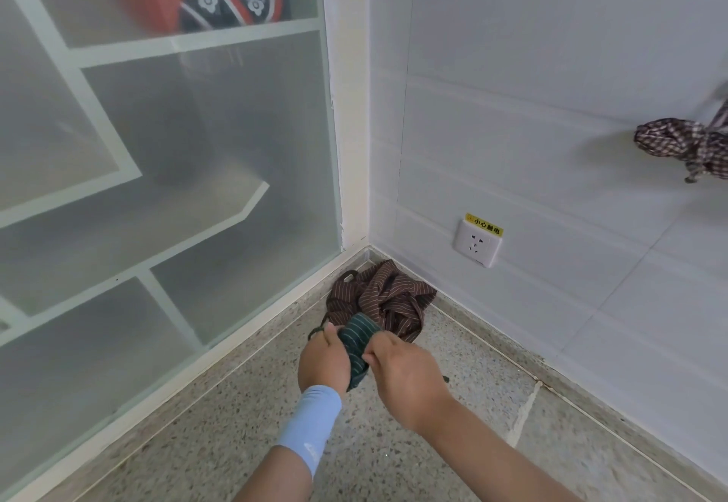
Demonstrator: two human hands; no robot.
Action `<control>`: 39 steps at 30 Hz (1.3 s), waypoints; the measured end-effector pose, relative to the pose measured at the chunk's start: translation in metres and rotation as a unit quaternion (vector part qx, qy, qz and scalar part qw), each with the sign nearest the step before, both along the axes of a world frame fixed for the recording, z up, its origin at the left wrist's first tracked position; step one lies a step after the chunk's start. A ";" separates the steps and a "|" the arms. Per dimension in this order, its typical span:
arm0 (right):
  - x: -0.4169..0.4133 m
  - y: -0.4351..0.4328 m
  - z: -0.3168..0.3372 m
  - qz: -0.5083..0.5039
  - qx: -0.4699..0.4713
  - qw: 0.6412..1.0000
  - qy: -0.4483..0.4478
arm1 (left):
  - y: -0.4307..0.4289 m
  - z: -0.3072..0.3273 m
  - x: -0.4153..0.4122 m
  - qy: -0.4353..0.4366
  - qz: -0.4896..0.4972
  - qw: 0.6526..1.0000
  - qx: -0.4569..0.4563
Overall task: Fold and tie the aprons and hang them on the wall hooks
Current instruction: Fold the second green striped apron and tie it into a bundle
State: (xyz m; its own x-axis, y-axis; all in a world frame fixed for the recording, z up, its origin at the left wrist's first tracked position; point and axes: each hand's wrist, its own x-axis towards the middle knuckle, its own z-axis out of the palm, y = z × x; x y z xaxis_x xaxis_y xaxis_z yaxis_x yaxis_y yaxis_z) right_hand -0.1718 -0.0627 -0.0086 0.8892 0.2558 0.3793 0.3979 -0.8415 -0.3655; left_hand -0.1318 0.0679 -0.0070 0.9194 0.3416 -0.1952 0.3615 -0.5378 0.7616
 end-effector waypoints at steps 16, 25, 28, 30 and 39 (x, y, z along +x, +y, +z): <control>0.003 -0.034 -0.012 -0.130 0.496 0.650 0.561 | 0.009 -0.039 -0.047 -0.169 -0.240 0.946 -0.139; -0.012 -0.022 -0.066 -0.184 0.585 0.597 0.517 | 0.020 -0.084 -0.066 -0.022 -0.238 0.955 -0.177; -0.022 -0.017 -0.087 -0.214 0.578 0.616 0.490 | 0.020 -0.095 -0.068 0.021 -0.230 0.962 -0.148; -0.029 -0.015 -0.100 -0.230 0.560 0.642 0.471 | 0.020 -0.102 -0.068 0.029 -0.236 0.965 -0.109; -0.061 -0.017 -0.133 -0.191 0.418 0.779 0.427 | 0.027 -0.123 -0.082 0.089 -0.275 0.952 -0.103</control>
